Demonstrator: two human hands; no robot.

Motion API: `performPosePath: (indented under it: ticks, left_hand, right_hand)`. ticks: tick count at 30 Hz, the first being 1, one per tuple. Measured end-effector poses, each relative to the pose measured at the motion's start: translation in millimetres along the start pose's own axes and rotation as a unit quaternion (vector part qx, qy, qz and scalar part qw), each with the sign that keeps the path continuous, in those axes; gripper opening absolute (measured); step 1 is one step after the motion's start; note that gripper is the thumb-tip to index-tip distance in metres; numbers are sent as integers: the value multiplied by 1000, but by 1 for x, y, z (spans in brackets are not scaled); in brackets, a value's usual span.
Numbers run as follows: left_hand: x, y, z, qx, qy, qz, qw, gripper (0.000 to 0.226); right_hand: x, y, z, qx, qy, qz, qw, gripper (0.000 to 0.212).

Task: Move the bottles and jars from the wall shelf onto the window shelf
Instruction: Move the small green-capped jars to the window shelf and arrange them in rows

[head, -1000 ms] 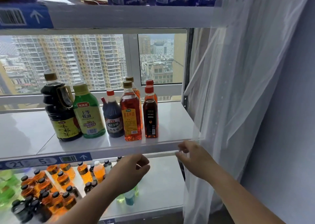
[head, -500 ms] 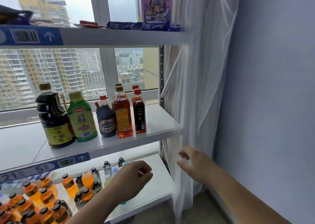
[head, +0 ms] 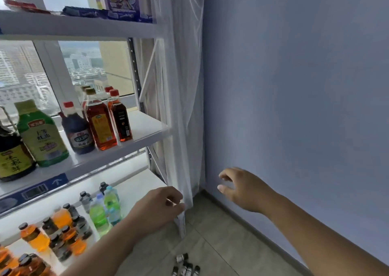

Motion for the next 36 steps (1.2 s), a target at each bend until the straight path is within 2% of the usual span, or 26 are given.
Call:
performPosePath:
  ticks: [2, 5, 13, 22, 29, 36]
  left_hand:
    - [10, 23, 7, 20, -8, -6, 1000, 27]
    - [23, 63, 13, 61, -24, -13, 998, 47]
    - [72, 196, 51, 175, -56, -39, 982, 22]
    - [160, 353, 159, 272, -88, -33, 958, 24]
    - [235, 475, 267, 376, -135, -23, 917, 25]
    - [319, 584, 356, 472, -212, -33, 855, 26]
  right_hand:
    - [-11, 15, 29, 23, 5, 15, 1000, 44]
    - [-33, 39, 70, 59, 24, 31, 998, 44]
    - [-92, 104, 215, 161, 62, 54, 984, 46]
    - [-142, 169, 440, 250, 85, 65, 962, 46]
    - [-168, 205, 614, 330, 119, 69, 934, 46]
    - [-189, 231, 769, 435, 153, 80, 884, 41]
Point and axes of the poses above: each hand's wrist, its own z-axis away from the middle knuckle, its own x-axis out of the palm, y = z × x, the point moved 5 cm from there along -z, towards the middle knuckle, and after that the axes turned 1 degree about y, right-handed, at the moved point
